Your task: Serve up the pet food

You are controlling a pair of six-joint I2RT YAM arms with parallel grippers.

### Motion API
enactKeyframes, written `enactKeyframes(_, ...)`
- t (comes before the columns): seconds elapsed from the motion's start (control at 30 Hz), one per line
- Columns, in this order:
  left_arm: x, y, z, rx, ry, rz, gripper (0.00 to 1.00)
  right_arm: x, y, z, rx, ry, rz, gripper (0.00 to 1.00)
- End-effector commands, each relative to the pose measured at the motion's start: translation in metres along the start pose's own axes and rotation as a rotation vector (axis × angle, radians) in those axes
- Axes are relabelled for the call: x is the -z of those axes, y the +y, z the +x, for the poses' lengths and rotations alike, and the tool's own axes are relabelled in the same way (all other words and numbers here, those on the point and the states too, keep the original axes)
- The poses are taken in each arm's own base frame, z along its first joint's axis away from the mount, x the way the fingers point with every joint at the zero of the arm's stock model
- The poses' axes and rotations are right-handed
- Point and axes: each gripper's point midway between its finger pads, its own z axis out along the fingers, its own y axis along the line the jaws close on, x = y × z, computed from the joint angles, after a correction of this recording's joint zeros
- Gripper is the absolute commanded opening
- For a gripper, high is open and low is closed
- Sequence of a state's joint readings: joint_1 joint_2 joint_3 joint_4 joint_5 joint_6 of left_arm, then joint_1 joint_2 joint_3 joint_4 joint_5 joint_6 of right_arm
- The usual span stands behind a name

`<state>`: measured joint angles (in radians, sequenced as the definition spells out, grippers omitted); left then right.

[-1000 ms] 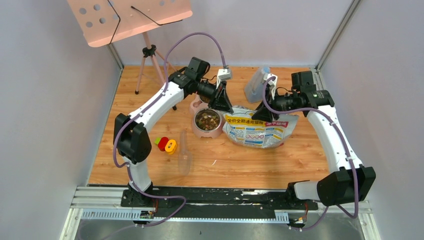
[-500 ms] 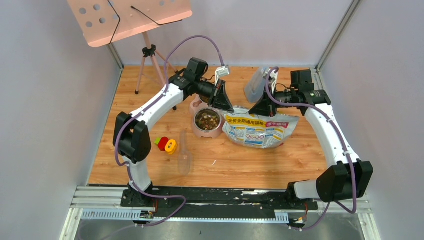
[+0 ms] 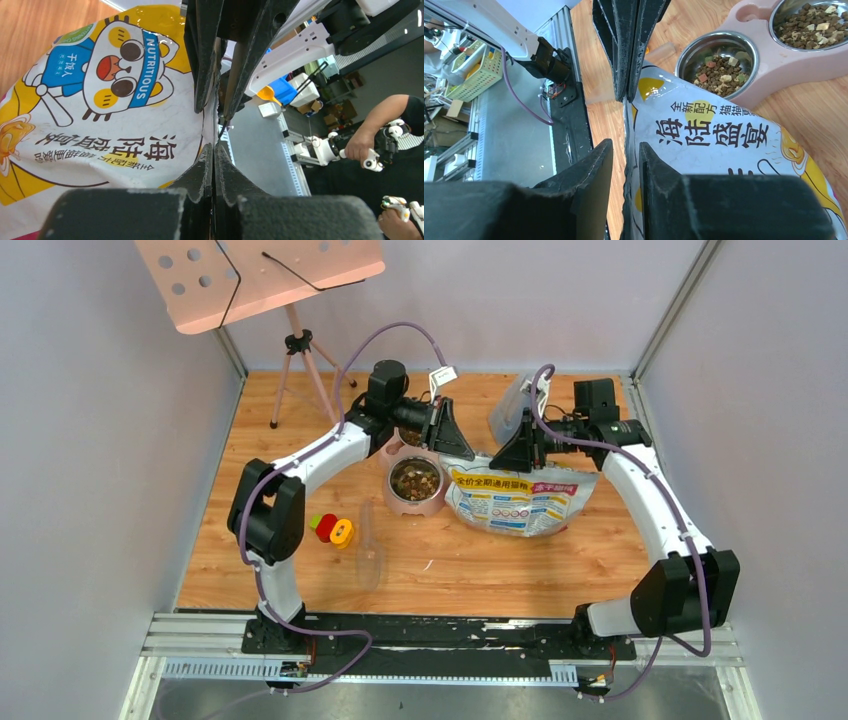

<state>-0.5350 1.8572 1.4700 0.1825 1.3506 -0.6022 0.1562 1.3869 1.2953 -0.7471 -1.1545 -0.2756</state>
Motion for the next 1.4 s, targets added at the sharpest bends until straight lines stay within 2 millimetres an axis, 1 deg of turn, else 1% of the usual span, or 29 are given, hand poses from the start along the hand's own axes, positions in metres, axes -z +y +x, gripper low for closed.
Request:
enactKeyframes(0.0, 0.000, -0.019, -0.019, -0.079, -0.025, 0.044, 0.00, -0.006, 0.007, -0.009, 0.011, -0.024, -0.049, 0.27)
enactKeyframes(0.07, 0.000, -0.019, -0.019, -0.082, -0.025, 0.042, 0.00, -0.008, 0.003, -0.009, 0.028, -0.014, -0.027, 0.26)
enactKeyframes(0.1, 0.000, -0.019, -0.020, -0.086, -0.026, 0.041, 0.00, -0.009, 0.001, -0.009, 0.038, -0.012, -0.021, 0.23)
enactKeyframes(0.13, 0.001, -0.019, -0.019, -0.086, -0.026, 0.042, 0.00, -0.010, 0.000, -0.010, 0.041, -0.011, -0.020, 0.18)
enactKeyframes(0.2, 0.000, -0.020, -0.019, -0.088, -0.026, 0.041, 0.00, -0.011, 0.000, -0.011, 0.033, -0.012, -0.030, 0.01)
enactKeyframes(0.27, 0.001, -0.021, -0.020, -0.090, -0.025, 0.037, 0.02, -0.012, 0.001, -0.012, 0.026, -0.014, -0.048, 0.00)
enactKeyframes(0.3, 0.002, -0.019, -0.020, -0.090, -0.023, 0.026, 0.08, -0.012, 0.002, -0.013, 0.025, -0.016, -0.053, 0.00)
enactKeyframes(0.33, 0.003, -0.016, -0.016, -0.076, -0.015, 0.012, 0.21, -0.012, 0.002, -0.015, 0.025, -0.018, -0.054, 0.00)
enactKeyframes(0.4, 0.005, -0.014, -0.017, -0.075, -0.016, -0.021, 0.34, -0.011, 0.003, -0.018, 0.029, -0.021, -0.053, 0.00)
enactKeyframes(0.47, 0.009, -0.010, -0.008, -0.055, 0.005, -0.055, 0.36, -0.012, 0.003, -0.020, 0.030, -0.023, -0.058, 0.00)
enactKeyframes(0.5, 0.012, -0.008, -0.007, -0.042, 0.003, -0.061, 0.34, -0.012, 0.002, -0.022, 0.029, -0.023, -0.059, 0.00)
enactKeyframes(0.53, 0.016, -0.010, -0.010, -0.038, -0.008, -0.057, 0.32, -0.013, 0.000, -0.022, 0.030, -0.023, -0.060, 0.00)
enactKeyframes(0.57, 0.017, -0.006, -0.005, -0.019, -0.012, -0.054, 0.26, -0.013, 0.000, -0.023, 0.028, -0.024, -0.061, 0.00)
enactKeyframes(0.6, 0.021, -0.011, -0.012, -0.033, -0.034, -0.042, 0.22, -0.013, 0.000, -0.024, 0.027, -0.023, -0.064, 0.00)
enactKeyframes(0.63, 0.022, -0.008, -0.008, -0.013, -0.039, -0.039, 0.12, -0.014, -0.001, -0.024, 0.028, -0.023, -0.063, 0.03)
enactKeyframes(0.67, 0.025, -0.009, -0.010, -0.016, -0.053, -0.035, 0.08, -0.014, -0.002, -0.025, 0.025, -0.023, -0.060, 0.09)
enactKeyframes(0.7, 0.025, -0.010, -0.011, -0.018, -0.055, -0.033, 0.02, -0.016, -0.004, -0.024, 0.018, -0.019, -0.054, 0.19)
enactKeyframes(0.77, 0.025, -0.010, -0.011, -0.020, -0.059, -0.034, 0.00, -0.020, -0.005, -0.024, 0.014, -0.011, -0.051, 0.27)
enactKeyframes(0.87, 0.025, -0.011, -0.015, -0.032, -0.065, -0.031, 0.00, -0.027, -0.004, -0.023, 0.011, 0.001, -0.058, 0.32)
enactKeyframes(0.93, 0.024, -0.012, -0.017, -0.039, -0.067, -0.027, 0.00, -0.031, -0.003, -0.023, 0.008, 0.008, -0.066, 0.31)
enactKeyframes(1.0, 0.024, -0.013, -0.018, -0.045, -0.068, -0.024, 0.00, -0.035, -0.004, -0.023, 0.002, 0.012, -0.069, 0.28)
enactKeyframes(1.03, 0.024, -0.014, -0.018, -0.047, -0.067, -0.022, 0.00, -0.037, -0.005, -0.023, -0.002, 0.013, -0.065, 0.27)
enactKeyframes(1.07, 0.024, -0.015, -0.019, -0.050, -0.066, -0.020, 0.00, -0.038, -0.007, -0.024, -0.010, 0.014, -0.064, 0.23)
enactKeyframes(1.1, 0.023, -0.015, -0.019, -0.054, -0.064, -0.018, 0.02, -0.039, -0.008, -0.025, -0.009, 0.012, -0.064, 0.09)
enactKeyframes(1.13, 0.024, -0.016, -0.018, -0.056, -0.063, -0.016, 0.12, -0.039, -0.008, -0.026, -0.007, 0.011, -0.067, 0.01)
enactKeyframes(1.17, 0.024, -0.017, -0.018, -0.056, -0.061, -0.016, 0.18, -0.039, -0.008, -0.028, 0.000, 0.008, -0.071, 0.00)
enactKeyframes(1.2, 0.024, -0.018, -0.017, -0.058, -0.059, -0.015, 0.27, -0.038, -0.006, -0.029, 0.006, 0.004, -0.082, 0.00)
enactKeyframes(1.27, 0.026, -0.018, -0.014, -0.055, -0.052, -0.020, 0.33, -0.036, -0.001, -0.032, 0.017, -0.003, -0.098, 0.00)
enactKeyframes(1.37, 0.033, -0.017, -0.009, -0.047, -0.044, -0.034, 0.34, -0.033, 0.005, -0.034, 0.029, -0.008, -0.104, 0.00)
